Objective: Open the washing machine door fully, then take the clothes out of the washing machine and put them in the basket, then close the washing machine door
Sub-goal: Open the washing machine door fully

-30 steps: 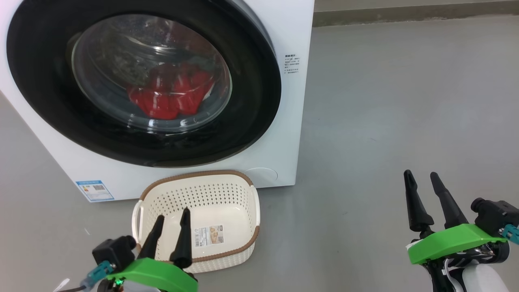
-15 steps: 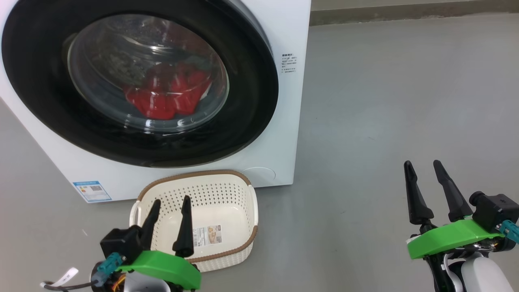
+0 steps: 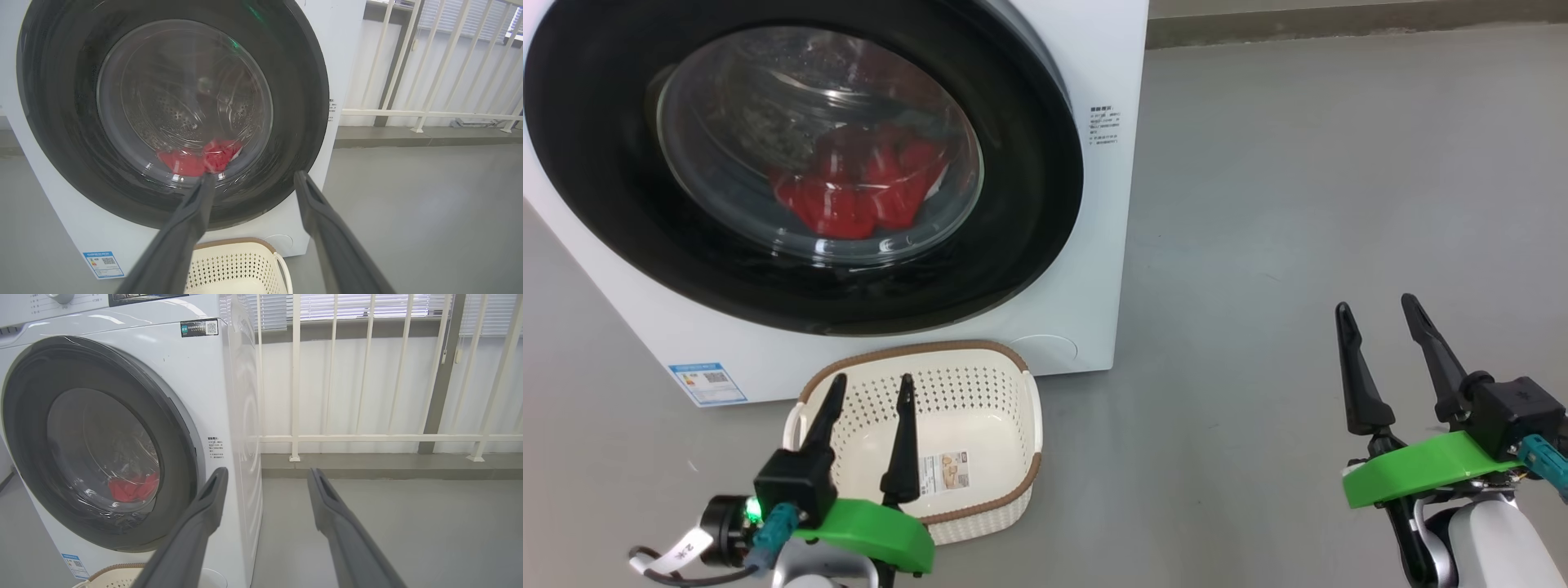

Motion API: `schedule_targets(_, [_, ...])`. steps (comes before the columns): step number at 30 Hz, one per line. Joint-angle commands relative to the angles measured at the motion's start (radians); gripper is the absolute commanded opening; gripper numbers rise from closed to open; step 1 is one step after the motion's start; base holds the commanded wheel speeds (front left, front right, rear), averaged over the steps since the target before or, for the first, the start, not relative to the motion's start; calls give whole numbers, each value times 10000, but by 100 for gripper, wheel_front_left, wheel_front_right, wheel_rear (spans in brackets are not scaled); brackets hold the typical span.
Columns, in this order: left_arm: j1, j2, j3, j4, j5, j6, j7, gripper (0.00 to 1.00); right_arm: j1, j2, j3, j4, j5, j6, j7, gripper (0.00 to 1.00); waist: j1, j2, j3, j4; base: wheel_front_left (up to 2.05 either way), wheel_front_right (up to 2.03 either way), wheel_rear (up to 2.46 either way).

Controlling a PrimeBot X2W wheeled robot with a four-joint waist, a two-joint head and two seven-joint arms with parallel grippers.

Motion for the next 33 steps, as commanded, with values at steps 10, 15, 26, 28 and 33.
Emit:
schedule_targets(10, [-589,141,264,-170,559,116,-254,100,-646,-147,184,-319,-670,-9,-237,100,0,0,-7,10,0,0,0])
schedule_targets(15, [-596,138,295,-76,506,116,-254,100,-622,-147,153,-269,-630,-9,-237,100,0,0,-23,31,0,0,0])
schedule_targets(26, [-599,135,396,-204,493,163,-254,100,-619,-147,144,-254,-535,-9,-237,100,0,0,103,110,0,0,0])
schedule_targets(28, [-638,135,401,-275,505,169,-254,100,-651,-147,143,-278,-517,-9,-237,100,0,0,198,135,0,0,0])
schedule_targets(33, [-730,133,378,-504,510,158,-254,100,-779,-147,155,-150,-258,-9,-237,100,0,0,475,222,0,0,0])
